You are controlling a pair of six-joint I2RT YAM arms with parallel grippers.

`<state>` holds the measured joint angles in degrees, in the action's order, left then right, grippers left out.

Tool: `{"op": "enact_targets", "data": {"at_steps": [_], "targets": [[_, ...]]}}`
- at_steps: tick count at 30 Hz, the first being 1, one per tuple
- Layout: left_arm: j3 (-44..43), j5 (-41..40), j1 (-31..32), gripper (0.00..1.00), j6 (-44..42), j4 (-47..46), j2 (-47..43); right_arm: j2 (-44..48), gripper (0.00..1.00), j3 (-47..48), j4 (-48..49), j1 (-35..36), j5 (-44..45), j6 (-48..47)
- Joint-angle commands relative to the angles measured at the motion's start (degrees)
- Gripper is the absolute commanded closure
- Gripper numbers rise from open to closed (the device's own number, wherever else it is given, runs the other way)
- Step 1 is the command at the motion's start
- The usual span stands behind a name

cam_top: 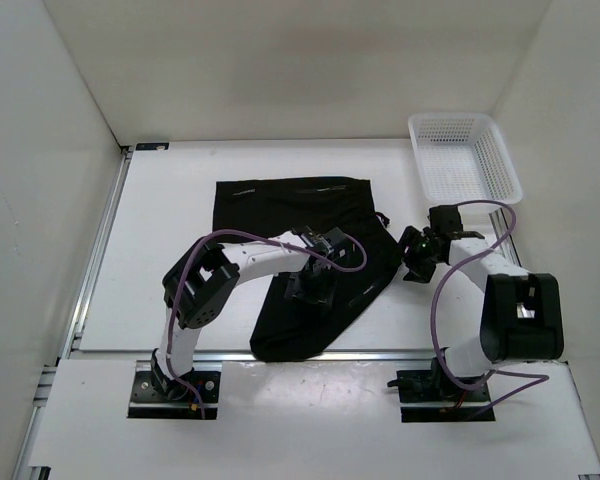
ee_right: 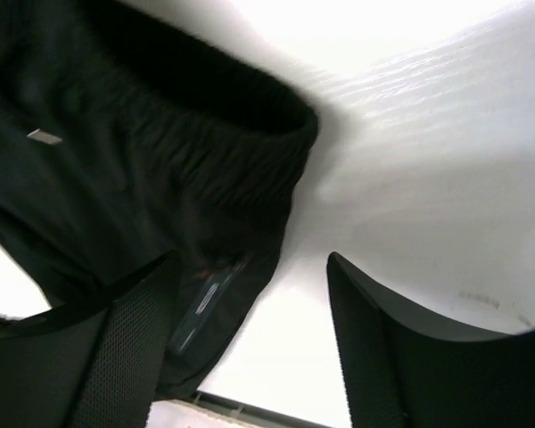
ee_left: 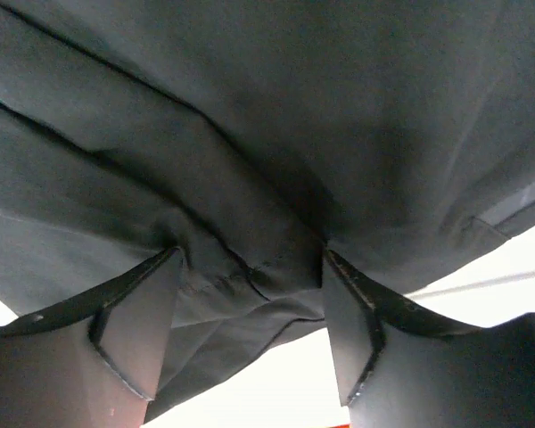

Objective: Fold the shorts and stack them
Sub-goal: Flatten the shorts out

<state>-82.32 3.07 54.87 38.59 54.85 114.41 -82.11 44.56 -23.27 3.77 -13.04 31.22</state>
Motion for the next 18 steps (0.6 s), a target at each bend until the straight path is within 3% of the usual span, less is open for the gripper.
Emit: {"op": "enact_targets", "data": {"at_steps": [1, 5, 6, 9, 14, 16, 17, 18], "targets": [[-0.91, -2.36, 0.24, 0.27, 0.0, -0.62, -0.59, -2.26, 0.3, 1.85, 3.32, -1.13, -0.23, 0.51], [-0.21, -3.51, 0.24, 0.48, 0.0, -0.01, -0.59, -4.73, 0.33, 2.37, 5.16, -1.13, -0.76, 1.03], [-0.21, -3.51, 0.24, 0.65, 0.0, 0.52, -0.59, -5.51, 0.33, 2.38, 5.16, -1.13, -0.76, 1.03], [-1.52, -6.22, 0.24, 0.9, 0.52, 3.4, -0.59, -6.14, 0.33, 2.38, 5.69, -1.13, -0.76, 1.03], [-2.84, -11.42, -1.34, 0.9, 2.19, 8.95, -6.55, -7.89, 0.35, 2.38, 7.36, -1.13, -1.46, 1.03], [-1.01, -11.42, -3.36, 0.9, 2.19, 9.57, -9.89, -8.51, 0.47, 2.38, 7.89, -1.13, -1.46, 1.03], [1.35, -11.42, -6.07, 0.9, 2.19, 9.57, -13.91, -9.03, 0.6, 2.38, 7.89, -1.13, -1.46, 1.03], [2.77, -11.42, -7.75, 0.9, 2.19, 9.57, -16.04, -9.04, 0.66, 2.38, 7.89, -1.13, -1.46, 1.56]]}}
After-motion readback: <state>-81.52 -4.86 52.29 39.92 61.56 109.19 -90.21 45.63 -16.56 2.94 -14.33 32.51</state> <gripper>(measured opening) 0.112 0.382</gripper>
